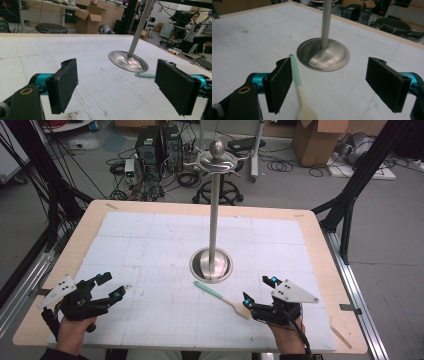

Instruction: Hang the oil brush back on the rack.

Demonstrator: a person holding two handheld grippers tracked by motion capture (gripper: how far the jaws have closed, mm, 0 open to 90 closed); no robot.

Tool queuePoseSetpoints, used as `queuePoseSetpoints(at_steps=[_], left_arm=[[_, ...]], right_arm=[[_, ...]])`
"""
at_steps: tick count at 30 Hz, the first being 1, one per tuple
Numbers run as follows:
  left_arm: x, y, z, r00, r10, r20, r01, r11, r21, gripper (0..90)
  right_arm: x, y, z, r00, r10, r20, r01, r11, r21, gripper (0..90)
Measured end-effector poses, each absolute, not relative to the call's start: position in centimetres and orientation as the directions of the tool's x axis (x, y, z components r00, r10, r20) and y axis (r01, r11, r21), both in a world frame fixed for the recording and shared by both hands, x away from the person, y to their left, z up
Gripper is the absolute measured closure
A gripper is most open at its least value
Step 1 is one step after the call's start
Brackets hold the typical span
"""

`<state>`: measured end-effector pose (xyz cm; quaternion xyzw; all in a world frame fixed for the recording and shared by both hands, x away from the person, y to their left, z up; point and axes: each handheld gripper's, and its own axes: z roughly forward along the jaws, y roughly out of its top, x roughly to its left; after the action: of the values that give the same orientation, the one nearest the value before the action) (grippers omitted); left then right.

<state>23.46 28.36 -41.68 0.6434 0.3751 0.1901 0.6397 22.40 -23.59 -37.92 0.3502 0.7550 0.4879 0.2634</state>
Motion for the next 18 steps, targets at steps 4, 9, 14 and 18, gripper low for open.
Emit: queuePoseSetpoints(at_steps=[4, 9, 14, 18], left_arm=[[23.5, 28.4, -41.7, 0.649, 0.723, -0.237, 0.24, 0.102, 0.965, 19.2], [23.6, 28.3, -41.7, 0.652, 0.72, -0.239, 0.242, 0.101, 0.965, 19.2], [23.7, 28.2, -41.7, 0.651, 0.72, -0.239, 0.245, 0.099, 0.965, 19.2], [23.6, 28.2, -41.8, 0.652, 0.721, -0.236, 0.246, 0.093, 0.965, 19.2]], right_arm=[[23.3, -21.2, -39.0, -0.667, 0.744, -0.049, 0.299, 0.327, 0.897, 24.5], [24.5, -20.5, -40.8, -0.7, 0.713, -0.038, 0.357, 0.396, 0.846, 27.6], [25.6, -20.1, -41.8, -0.727, 0.687, -0.023, 0.384, 0.433, 0.816, 31.7], [25.9, -19.8, -42.1, -0.741, 0.672, -0.019, 0.39, 0.453, 0.801, 34.0]])
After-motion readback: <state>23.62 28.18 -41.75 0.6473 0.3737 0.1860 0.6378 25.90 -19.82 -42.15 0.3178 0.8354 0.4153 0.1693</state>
